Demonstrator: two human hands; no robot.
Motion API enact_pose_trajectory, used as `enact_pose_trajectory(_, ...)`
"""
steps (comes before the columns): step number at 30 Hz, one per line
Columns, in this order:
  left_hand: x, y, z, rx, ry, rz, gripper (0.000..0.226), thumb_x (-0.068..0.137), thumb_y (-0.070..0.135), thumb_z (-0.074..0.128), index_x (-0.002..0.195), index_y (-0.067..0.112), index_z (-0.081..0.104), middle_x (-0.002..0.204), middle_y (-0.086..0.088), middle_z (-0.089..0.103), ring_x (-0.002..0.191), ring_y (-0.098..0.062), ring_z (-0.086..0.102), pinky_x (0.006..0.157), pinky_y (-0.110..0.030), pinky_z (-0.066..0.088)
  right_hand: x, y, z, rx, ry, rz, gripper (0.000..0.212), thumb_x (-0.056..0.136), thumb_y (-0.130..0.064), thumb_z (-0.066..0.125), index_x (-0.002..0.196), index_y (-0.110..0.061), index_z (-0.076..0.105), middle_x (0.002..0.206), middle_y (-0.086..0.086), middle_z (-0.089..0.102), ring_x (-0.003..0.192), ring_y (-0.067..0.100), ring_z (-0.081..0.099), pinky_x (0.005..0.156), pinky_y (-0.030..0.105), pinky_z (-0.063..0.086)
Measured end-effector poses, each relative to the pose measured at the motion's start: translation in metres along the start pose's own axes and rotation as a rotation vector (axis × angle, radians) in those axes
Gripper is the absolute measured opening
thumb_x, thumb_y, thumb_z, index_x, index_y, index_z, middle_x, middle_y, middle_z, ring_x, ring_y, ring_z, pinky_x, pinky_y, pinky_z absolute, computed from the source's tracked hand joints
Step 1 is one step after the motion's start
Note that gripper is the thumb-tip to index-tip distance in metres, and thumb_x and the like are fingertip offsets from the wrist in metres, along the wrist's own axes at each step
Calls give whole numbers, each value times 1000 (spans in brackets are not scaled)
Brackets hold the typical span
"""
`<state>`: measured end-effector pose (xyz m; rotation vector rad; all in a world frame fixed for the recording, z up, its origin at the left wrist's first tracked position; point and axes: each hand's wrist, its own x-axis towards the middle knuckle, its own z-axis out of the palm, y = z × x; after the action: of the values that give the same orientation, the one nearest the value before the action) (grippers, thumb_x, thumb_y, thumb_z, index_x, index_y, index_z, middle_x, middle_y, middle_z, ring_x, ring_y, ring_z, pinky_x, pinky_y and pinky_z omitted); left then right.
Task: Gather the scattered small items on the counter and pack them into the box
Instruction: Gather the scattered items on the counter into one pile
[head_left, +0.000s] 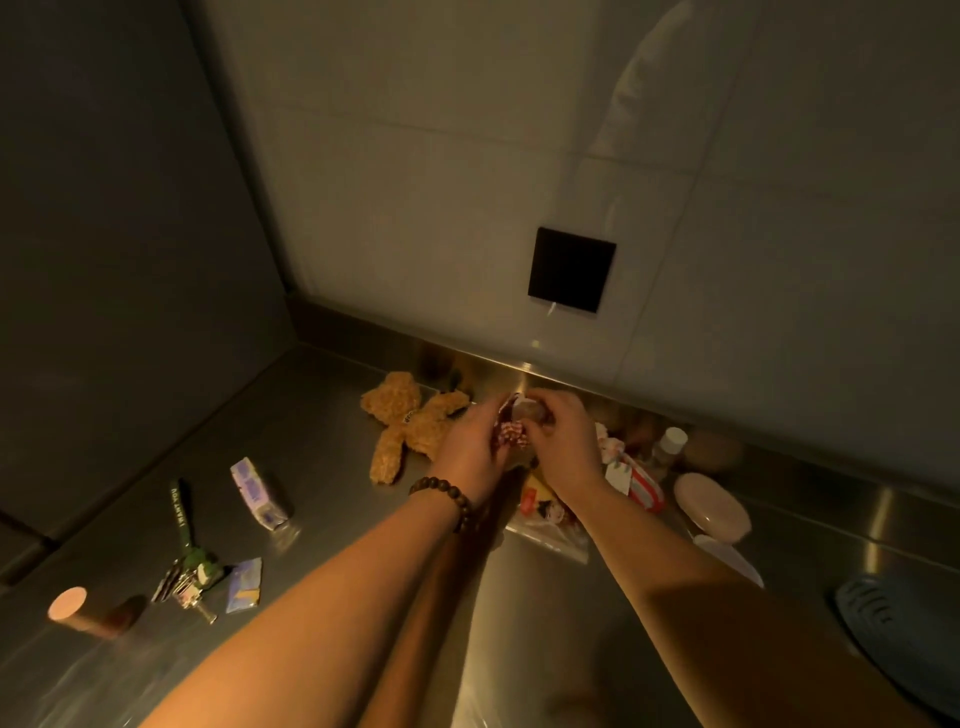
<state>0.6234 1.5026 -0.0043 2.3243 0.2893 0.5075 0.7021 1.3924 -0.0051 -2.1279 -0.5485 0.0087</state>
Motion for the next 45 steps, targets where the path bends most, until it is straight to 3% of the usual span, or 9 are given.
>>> enact_pose_trajectory(4,9,-14,9,144,-188,-37,75,82,39,64,145,24,25,146,-3,37,132,-18,34,107,-28,28,11,12,5,-135,-11,1,31,90,-12,58,120,-19,60,129,0,50,113,19,54,91,25,43)
enact_pose_trajectory(8,3,-45,-12,363,-23,-75,88,78,68,45,147,21,17,155,-3,17,142,-21,12,115,-36,10,8,12,15,-345,5,-93,40,90,-28,56,130,-23,51,142,2,38,128,23,38,101,40,43)
enact_pose_trajectory(14,-19,-96,-44,349,-32,-321,86,80,55,41,149,16,7,157,-12,-1,143,-26,-4,117,-38,5,-13,-17,65,-277,-302,-187,70,87,-42,60,146,-29,25,154,0,16,142,25,16,111,42,33)
enact_pose_trajectory(18,-34,-105,-41,260,-123,-315,69,91,29,49,149,17,13,155,-11,17,140,-25,23,112,-27,18,-23,-20,91,-327,-481,-143,76,89,-28,60,150,-30,15,156,5,15,142,28,20,112,42,32)
enact_pose_trajectory(21,-42,-102,-40,199,-63,-303,54,96,27,42,147,19,25,149,-8,33,133,-22,37,109,-26,28,-27,-21,95,-342,-442,-133,72,88,-12,57,148,-31,22,150,6,26,135,26,32,105,42,41)
enact_pose_trajectory(25,-46,-92,-41,174,17,-253,49,95,22,46,142,17,36,148,-6,37,134,-18,35,110,-22,21,-26,-31,84,-297,-356,-156,66,87,-7,55,144,-32,32,139,6,37,128,24,37,103,41,42)
enact_pose_trajectory(36,-43,-22,-4,43,-1,-133,55,91,17,54,142,17,35,150,-4,32,136,-16,29,106,-17,15,-31,-3,5,-296,-183,-191,61,87,-10,59,141,-29,39,142,-1,38,131,18,36,107,38,39)
enact_pose_trajectory(41,-69,-23,22,89,-227,-160,72,89,31,54,148,18,16,156,-2,15,138,-16,28,111,-22,22,-57,22,-2,-428,-243,-166,62,88,-14,57,143,-32,36,143,0,40,130,22,37,105,39,40)
enact_pose_trajectory(45,-73,-24,23,129,-387,-235,101,79,49,59,148,18,-8,157,-2,-9,142,-18,12,116,-31,19,-65,24,0,-553,-288,-201,62,93,-20,50,148,-31,25,154,1,29,140,26,26,116,42,24)
